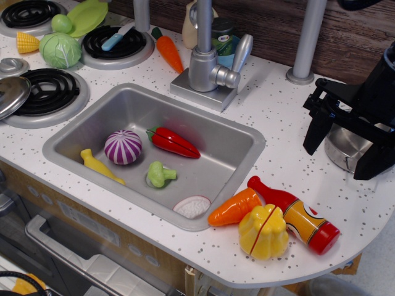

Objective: Put broccoli in pot or pan

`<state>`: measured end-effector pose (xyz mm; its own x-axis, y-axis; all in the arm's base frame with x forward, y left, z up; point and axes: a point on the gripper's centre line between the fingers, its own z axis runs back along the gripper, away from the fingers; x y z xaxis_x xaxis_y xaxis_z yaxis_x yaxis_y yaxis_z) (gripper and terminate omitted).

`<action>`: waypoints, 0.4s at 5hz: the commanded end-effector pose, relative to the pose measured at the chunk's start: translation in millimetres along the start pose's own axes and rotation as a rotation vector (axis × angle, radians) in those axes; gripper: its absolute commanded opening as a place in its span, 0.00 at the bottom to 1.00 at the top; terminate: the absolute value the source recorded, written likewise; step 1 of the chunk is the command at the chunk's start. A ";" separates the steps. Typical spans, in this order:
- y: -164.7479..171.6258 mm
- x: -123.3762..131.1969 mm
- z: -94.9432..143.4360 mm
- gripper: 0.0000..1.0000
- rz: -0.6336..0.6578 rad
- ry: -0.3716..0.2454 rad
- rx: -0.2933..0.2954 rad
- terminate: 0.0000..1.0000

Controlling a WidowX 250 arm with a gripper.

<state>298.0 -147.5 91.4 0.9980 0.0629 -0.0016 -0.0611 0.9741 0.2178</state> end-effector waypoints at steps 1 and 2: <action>0.0 0.0 0.0 1.00 0.000 0.000 0.000 0.00; 52.1 -0.2 3.8 1.00 -0.033 0.013 0.088 0.00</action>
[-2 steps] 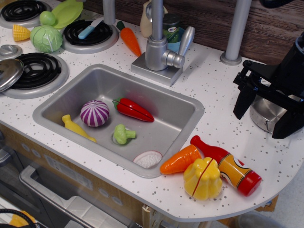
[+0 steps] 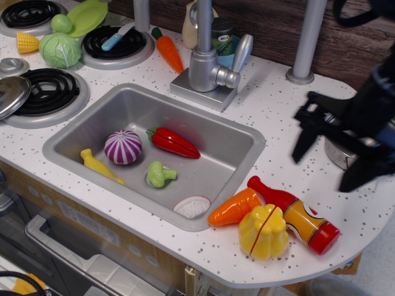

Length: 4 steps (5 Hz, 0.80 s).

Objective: Put broccoli in pot or pan

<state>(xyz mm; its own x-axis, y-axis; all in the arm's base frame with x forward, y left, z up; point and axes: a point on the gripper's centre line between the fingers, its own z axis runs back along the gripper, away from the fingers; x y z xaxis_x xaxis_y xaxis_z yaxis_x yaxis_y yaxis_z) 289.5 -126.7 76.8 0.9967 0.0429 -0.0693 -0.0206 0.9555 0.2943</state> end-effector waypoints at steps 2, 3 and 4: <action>127.8 12.2 -13.1 1.00 -0.013 -0.103 0.098 0.00; 154.2 11.0 -58.9 1.00 -0.002 -0.171 0.113 0.00; 158.9 10.4 -90.9 1.00 0.008 -0.191 0.103 0.00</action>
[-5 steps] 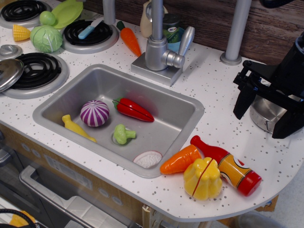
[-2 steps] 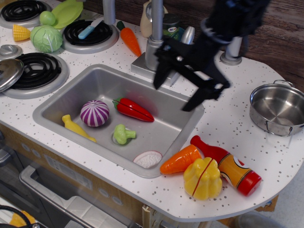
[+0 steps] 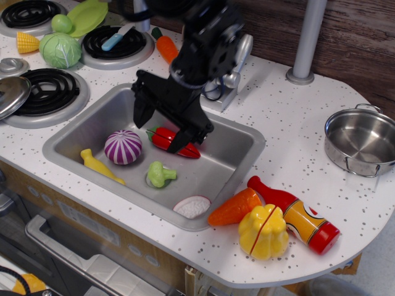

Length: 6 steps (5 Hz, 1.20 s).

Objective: Put broccoli in pot or pan

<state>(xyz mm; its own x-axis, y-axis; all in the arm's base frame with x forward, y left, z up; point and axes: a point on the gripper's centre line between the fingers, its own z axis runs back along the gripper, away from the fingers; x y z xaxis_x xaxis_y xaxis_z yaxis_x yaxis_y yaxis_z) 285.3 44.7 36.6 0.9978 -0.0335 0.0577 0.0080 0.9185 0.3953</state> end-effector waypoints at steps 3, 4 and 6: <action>-5.5 8.8 -59.4 1.00 0.018 -0.108 -0.085 0.00; -11.2 10.7 -68.5 1.00 0.020 -0.127 -0.102 0.00; -9.3 14.9 -87.0 1.00 0.006 -0.154 -0.137 0.00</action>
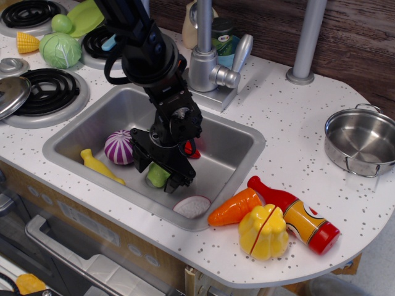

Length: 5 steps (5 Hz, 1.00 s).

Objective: Put broccoli in pot or pan

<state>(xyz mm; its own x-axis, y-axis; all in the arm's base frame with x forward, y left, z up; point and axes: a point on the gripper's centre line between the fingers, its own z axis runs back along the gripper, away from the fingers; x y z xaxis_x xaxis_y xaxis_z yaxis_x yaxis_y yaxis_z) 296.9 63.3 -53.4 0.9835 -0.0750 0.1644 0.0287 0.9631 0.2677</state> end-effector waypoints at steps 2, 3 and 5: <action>9.7 11.6 -10.0 0.00 0.041 -0.043 -0.060 0.00; 7.4 12.6 -9.5 0.00 0.064 -0.049 -0.064 0.00; 0.6 36.5 72.6 0.00 0.053 0.019 0.005 0.00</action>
<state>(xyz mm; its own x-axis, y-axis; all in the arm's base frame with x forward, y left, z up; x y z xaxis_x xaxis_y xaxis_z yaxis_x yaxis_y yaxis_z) 315.1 25.6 26.4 0.9972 0.0144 0.0735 -0.0337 0.9626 0.2689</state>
